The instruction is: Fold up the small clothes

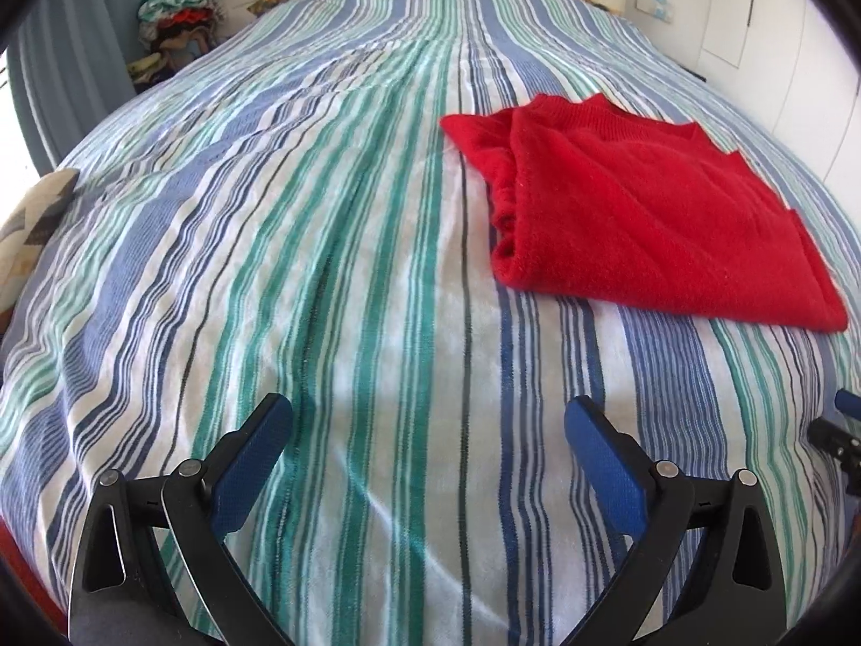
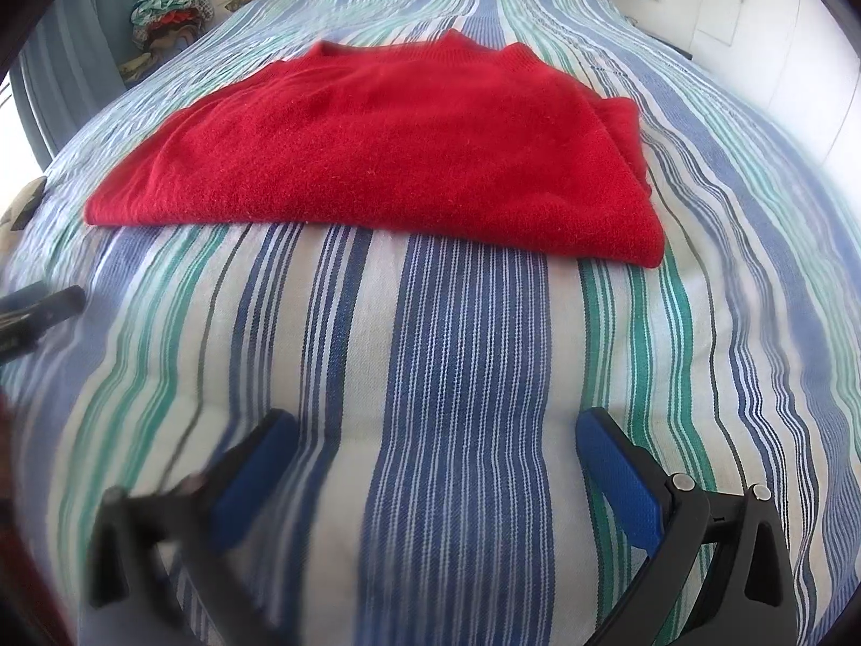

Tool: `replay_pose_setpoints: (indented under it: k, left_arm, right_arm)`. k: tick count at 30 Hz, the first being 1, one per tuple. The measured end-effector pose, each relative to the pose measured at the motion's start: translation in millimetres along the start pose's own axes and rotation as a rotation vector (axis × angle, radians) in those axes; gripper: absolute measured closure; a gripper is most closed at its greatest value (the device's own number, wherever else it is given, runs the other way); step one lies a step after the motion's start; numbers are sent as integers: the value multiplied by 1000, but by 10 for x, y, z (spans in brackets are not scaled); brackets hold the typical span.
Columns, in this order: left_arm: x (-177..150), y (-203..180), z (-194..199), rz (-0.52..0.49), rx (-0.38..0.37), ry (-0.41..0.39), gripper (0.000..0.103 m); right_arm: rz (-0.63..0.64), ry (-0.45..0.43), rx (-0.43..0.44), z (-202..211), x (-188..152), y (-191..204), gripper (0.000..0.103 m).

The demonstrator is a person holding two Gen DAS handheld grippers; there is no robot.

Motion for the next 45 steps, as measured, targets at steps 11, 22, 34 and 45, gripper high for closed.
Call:
replay_pose_setpoints:
  k: [11, 22, 34, 45]
  left_arm:
    - [-108, 45, -250, 10, 32, 21, 0]
    - [-115, 66, -238, 15, 33, 2, 0]
    - [-104, 46, -255, 11, 40, 15, 0]
    - [-91, 42, -260, 13, 37, 13, 0]
  right_arm:
    - [-472, -73, 343, 96, 1383, -1149, 33]
    - [-513, 72, 397, -655, 1716, -1085, 57]
    - [-394, 10, 444, -18, 2111, -195, 93]
    - [-76, 107, 373, -277, 2051, 2085, 93]
Point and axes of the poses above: each gripper's, at about its wrist camera, not at the fingertips, and z roughly against the way its jaws point, y to its left, x to its top, the point moved 1 cm from there along -z, roughly the way its jaws point, and after that the axes turned 13 degrees about -z, right-handed, at the moved point
